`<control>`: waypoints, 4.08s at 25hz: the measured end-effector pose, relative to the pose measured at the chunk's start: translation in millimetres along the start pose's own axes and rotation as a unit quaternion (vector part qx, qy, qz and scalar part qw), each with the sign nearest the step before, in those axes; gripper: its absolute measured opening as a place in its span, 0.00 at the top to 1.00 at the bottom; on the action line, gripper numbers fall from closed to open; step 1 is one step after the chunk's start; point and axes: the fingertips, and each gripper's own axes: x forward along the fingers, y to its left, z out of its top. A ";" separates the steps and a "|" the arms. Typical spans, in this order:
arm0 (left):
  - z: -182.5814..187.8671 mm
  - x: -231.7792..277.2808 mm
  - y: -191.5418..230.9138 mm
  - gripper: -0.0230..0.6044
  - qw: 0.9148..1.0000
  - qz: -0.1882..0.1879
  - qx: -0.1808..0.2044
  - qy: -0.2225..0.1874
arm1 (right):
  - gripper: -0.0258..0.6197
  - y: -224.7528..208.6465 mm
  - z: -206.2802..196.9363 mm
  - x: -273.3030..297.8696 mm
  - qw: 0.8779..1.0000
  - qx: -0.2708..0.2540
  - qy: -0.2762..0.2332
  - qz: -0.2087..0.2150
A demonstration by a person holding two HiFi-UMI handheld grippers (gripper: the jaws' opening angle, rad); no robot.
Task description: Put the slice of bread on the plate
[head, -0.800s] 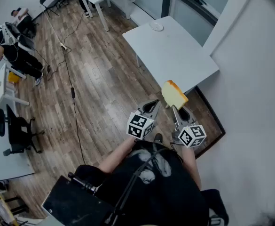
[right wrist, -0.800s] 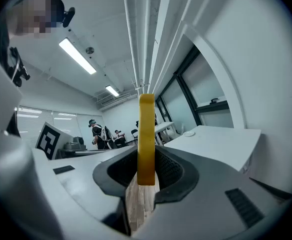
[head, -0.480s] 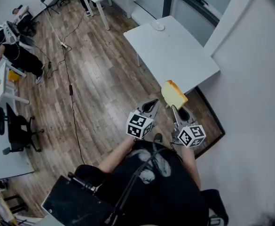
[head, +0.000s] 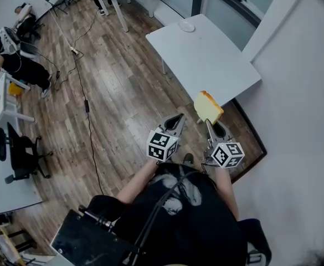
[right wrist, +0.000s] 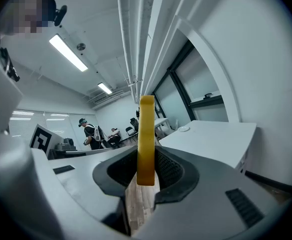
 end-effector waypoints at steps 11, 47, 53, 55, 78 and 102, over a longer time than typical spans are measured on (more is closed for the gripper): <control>2.8 -7.3 63.7 0.95 1.000 0.002 -0.007 -0.002 | 0.81 10.8 -2.3 53.5 1.000 0.010 -0.004 -0.016; 101.7 212.8 255.9 0.95 0.999 0.021 -0.015 0.034 | 0.81 -107.0 94.4 324.5 0.997 0.061 0.038 0.031; 118.2 229.7 325.4 0.95 0.999 -0.012 -0.018 0.045 | 0.81 -105.3 112.1 390.2 0.998 0.052 0.021 -0.009; 119.2 235.0 343.8 0.95 0.998 -0.020 -0.021 0.050 | 0.81 -106.5 114.3 404.3 0.998 0.050 0.018 -0.020; 128.7 414.9 433.1 0.95 0.991 -0.034 -0.020 0.129 | 0.81 -239.5 131.7 561.8 0.984 -0.123 0.117 -0.061; 94.1 512.5 508.5 0.95 0.979 -0.051 -0.041 0.191 | 0.81 -403.8 103.6 783.0 0.678 -0.631 0.317 -0.203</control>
